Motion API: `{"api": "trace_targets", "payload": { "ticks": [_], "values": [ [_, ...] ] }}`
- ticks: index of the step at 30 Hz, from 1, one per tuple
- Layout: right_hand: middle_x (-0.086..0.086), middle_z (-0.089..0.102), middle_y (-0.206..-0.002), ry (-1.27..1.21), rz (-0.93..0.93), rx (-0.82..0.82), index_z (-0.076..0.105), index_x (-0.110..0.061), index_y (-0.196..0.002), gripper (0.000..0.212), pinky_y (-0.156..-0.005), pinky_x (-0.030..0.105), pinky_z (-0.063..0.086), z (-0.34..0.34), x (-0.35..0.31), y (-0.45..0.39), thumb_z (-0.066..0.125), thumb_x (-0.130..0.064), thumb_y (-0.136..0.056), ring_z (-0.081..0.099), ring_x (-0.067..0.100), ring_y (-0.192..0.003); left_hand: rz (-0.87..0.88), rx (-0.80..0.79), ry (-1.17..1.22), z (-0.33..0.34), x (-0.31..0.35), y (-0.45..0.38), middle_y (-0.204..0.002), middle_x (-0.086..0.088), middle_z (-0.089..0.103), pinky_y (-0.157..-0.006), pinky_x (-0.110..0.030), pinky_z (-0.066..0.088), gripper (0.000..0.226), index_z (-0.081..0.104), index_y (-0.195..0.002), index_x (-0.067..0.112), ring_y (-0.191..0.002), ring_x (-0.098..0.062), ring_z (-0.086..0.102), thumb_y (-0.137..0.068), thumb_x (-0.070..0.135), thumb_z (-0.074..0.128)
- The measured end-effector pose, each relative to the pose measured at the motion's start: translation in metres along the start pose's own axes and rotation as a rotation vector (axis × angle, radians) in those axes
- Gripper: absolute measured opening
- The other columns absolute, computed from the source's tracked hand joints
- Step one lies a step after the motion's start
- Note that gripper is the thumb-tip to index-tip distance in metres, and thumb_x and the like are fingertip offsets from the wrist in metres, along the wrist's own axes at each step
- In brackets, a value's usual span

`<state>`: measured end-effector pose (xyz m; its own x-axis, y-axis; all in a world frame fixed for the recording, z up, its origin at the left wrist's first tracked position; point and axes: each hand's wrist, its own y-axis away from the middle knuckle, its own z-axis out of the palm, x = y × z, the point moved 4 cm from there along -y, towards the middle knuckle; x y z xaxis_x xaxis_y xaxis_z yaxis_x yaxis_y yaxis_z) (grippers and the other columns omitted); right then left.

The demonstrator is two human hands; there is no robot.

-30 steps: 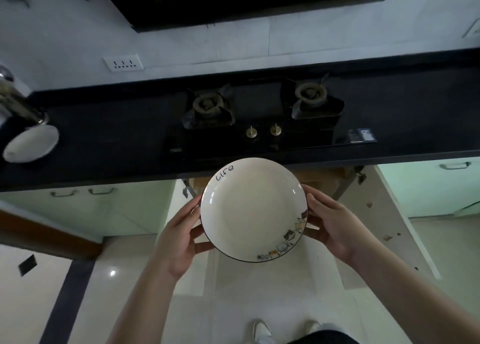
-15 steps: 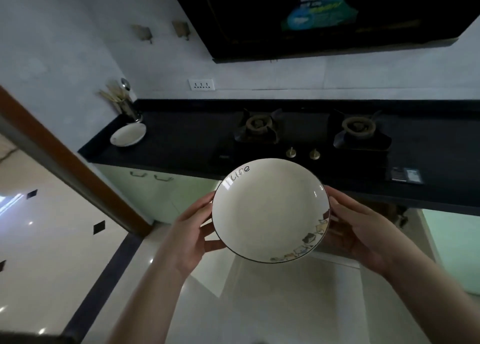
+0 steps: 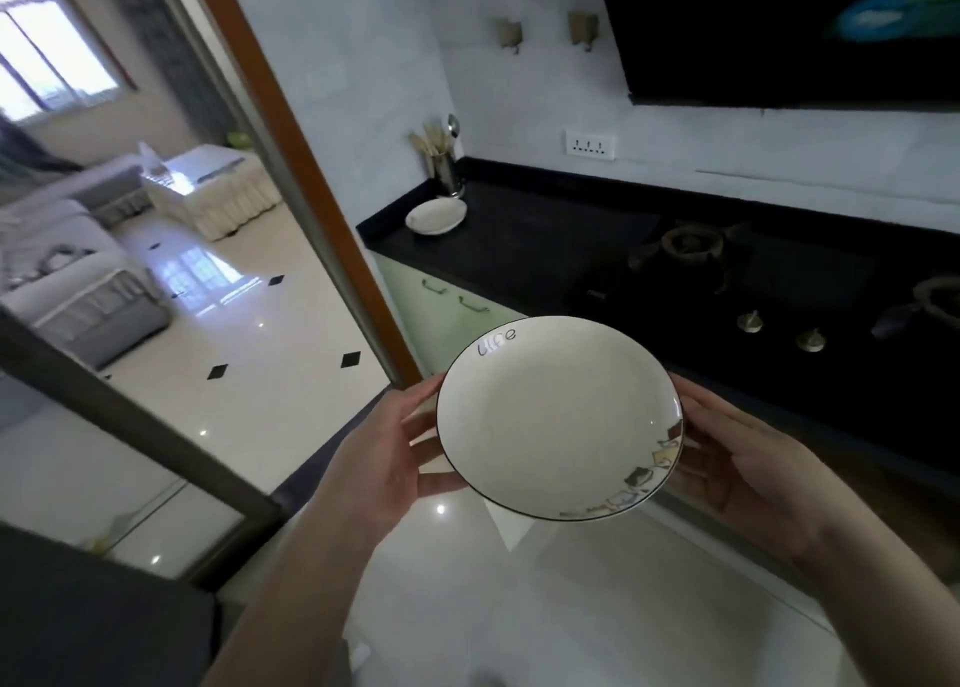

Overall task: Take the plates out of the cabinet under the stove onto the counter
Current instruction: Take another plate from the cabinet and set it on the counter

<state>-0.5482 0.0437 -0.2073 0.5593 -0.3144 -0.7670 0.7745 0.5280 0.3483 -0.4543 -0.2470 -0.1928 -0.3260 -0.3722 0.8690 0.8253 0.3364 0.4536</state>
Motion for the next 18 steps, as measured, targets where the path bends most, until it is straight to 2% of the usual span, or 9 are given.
{"api": "trace_targets", "payload": {
  "ticks": [2,4,7,10,13,15,18],
  "values": [
    [0.011,0.073,-0.109,0.033,0.017,-0.013,0.071,-0.022,-0.115,0.029,-0.070,0.039,0.062,0.015,0.004,-0.011,0.052,-0.017,-0.094,0.072,0.022,-0.082,0.012,0.070,0.028,-0.018,0.003,0.004,-0.103,-0.002,0.077,-0.065,-0.046,0.058,0.040,0.077,-0.109,0.025,-0.082,-0.023,0.075,-0.071,0.037,0.072],
    [0.012,0.072,-0.110,0.067,0.033,-0.014,0.068,-0.022,-0.120,0.030,-0.073,0.039,0.060,0.031,0.007,-0.022,0.050,-0.015,-0.097,0.071,0.022,-0.081,0.038,0.117,0.032,-0.033,0.006,0.006,-0.103,-0.003,0.077,-0.063,-0.045,0.058,0.048,0.077,-0.107,0.028,-0.083,-0.023,0.075,-0.061,0.041,0.071],
    [0.011,0.070,-0.111,0.122,0.049,-0.019,0.066,-0.024,-0.124,0.032,-0.067,0.037,0.062,0.057,0.011,-0.041,0.049,-0.015,-0.098,0.069,0.021,-0.081,0.065,0.124,0.034,-0.056,0.013,0.005,-0.104,-0.003,0.077,-0.063,-0.043,0.058,0.055,0.078,-0.104,0.031,-0.085,-0.022,0.075,-0.052,0.046,0.073],
    [0.007,0.073,-0.100,0.141,0.045,-0.030,0.072,-0.025,-0.114,0.031,-0.059,0.032,0.059,0.081,0.018,-0.062,0.049,-0.013,-0.099,0.071,0.019,-0.075,0.069,0.113,0.043,-0.083,0.022,-0.001,-0.109,-0.006,0.075,-0.066,-0.044,0.058,0.058,0.077,-0.107,0.030,-0.085,-0.022,0.075,-0.051,0.047,0.077],
    [0.005,0.074,-0.092,0.158,0.054,-0.043,0.076,-0.025,-0.107,0.029,-0.057,0.031,0.057,0.109,0.028,-0.087,0.051,-0.013,-0.097,0.071,0.018,-0.072,0.064,0.135,0.063,-0.117,0.033,-0.014,-0.111,-0.007,0.074,-0.066,-0.044,0.057,0.041,0.077,-0.109,0.028,-0.083,-0.022,0.075,-0.069,0.039,0.074],
    [0.004,0.074,-0.092,0.173,0.054,-0.068,0.076,-0.026,-0.106,0.026,-0.058,0.031,0.058,0.131,0.037,-0.103,0.058,-0.018,-0.089,0.072,0.018,-0.074,0.063,0.148,0.090,-0.141,0.044,-0.025,-0.105,-0.005,0.075,-0.066,-0.043,0.057,0.029,0.077,-0.109,0.026,-0.076,-0.021,0.074,-0.081,0.030,0.069],
    [0.004,0.074,-0.092,0.197,0.043,-0.095,0.077,-0.029,-0.102,0.030,-0.059,0.031,0.058,0.162,0.047,-0.128,0.062,-0.024,-0.077,0.072,0.018,-0.075,0.066,0.130,0.089,-0.174,0.060,-0.044,-0.092,0.001,0.077,-0.065,-0.041,0.056,0.029,0.077,-0.109,0.027,-0.067,-0.019,0.071,-0.082,0.028,0.066]
  ]
}}
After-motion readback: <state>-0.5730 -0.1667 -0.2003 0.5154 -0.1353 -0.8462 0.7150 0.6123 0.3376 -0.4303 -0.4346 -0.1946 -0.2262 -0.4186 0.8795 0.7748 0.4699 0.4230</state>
